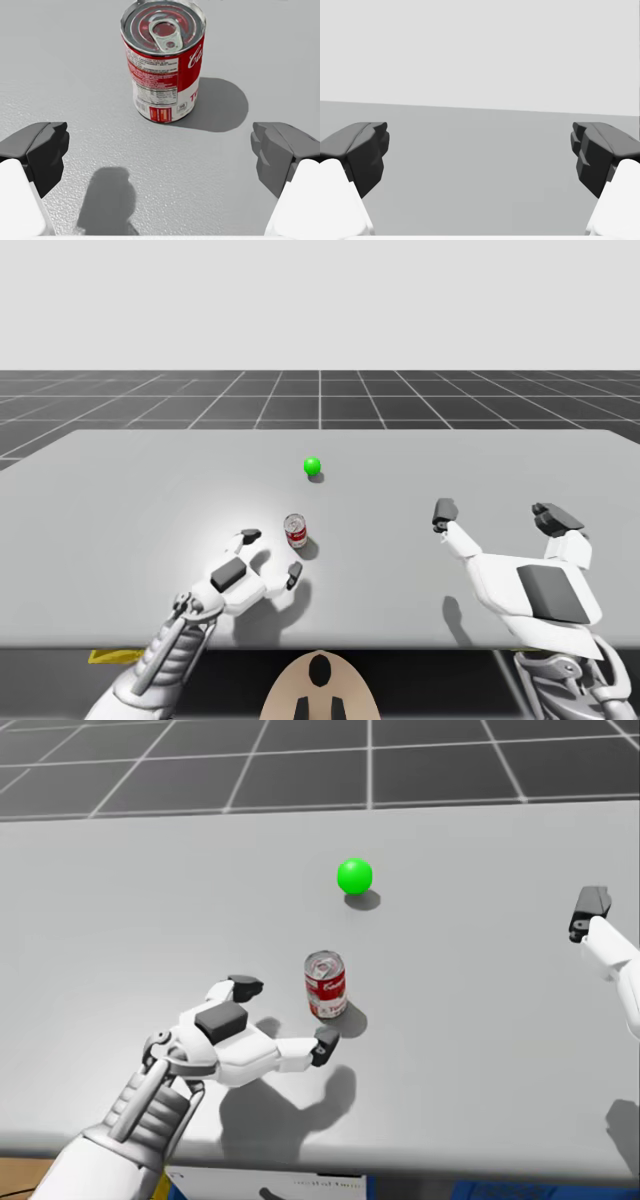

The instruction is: Watch the red light. When it turns green, pick up the object.

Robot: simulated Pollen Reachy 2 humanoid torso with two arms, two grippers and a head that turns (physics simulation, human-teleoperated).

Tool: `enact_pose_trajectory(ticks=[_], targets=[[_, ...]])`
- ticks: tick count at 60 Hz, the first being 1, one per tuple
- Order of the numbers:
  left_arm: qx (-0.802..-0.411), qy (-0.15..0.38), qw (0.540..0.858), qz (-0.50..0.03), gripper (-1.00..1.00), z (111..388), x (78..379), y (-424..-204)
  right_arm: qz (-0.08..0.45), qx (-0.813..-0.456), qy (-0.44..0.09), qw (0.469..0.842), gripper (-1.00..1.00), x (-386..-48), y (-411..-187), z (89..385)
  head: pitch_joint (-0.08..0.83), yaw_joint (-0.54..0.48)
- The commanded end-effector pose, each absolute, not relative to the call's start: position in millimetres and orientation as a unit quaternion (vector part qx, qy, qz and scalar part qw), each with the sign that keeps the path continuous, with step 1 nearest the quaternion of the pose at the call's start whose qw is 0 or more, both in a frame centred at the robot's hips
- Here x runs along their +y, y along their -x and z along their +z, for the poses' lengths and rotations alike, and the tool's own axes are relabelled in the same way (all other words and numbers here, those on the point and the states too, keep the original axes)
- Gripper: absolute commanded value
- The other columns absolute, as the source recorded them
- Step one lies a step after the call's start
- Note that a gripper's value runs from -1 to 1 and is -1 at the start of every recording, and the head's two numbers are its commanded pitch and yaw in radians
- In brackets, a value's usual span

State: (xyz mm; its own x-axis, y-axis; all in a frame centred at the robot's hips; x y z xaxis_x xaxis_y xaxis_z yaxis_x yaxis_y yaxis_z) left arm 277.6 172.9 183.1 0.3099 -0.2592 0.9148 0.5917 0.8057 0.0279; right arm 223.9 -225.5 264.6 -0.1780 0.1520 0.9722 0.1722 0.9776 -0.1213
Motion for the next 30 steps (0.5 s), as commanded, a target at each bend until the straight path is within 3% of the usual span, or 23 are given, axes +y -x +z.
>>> enact_pose_trajectory(ticks=[1,11,30], targets=[[-0.512,0.166,0.796,-0.278,-1.00,180.4,148.2,-294.2,-0.017,-0.767,0.101,0.634,-1.00,-224.1,-223.2,264.0,0.614,0.10],[-0.505,0.157,0.796,-0.294,-1.00,179.7,131.5,-307.8,-0.016,-0.767,0.097,0.634,-1.00,-225.5,-222.6,264.6,0.619,0.09],[-0.497,0.184,0.802,-0.275,-1.00,176.0,111.9,-338.9,-0.018,-0.766,0.096,0.635,-1.00,-227.4,-222.5,264.7,0.620,0.09]])
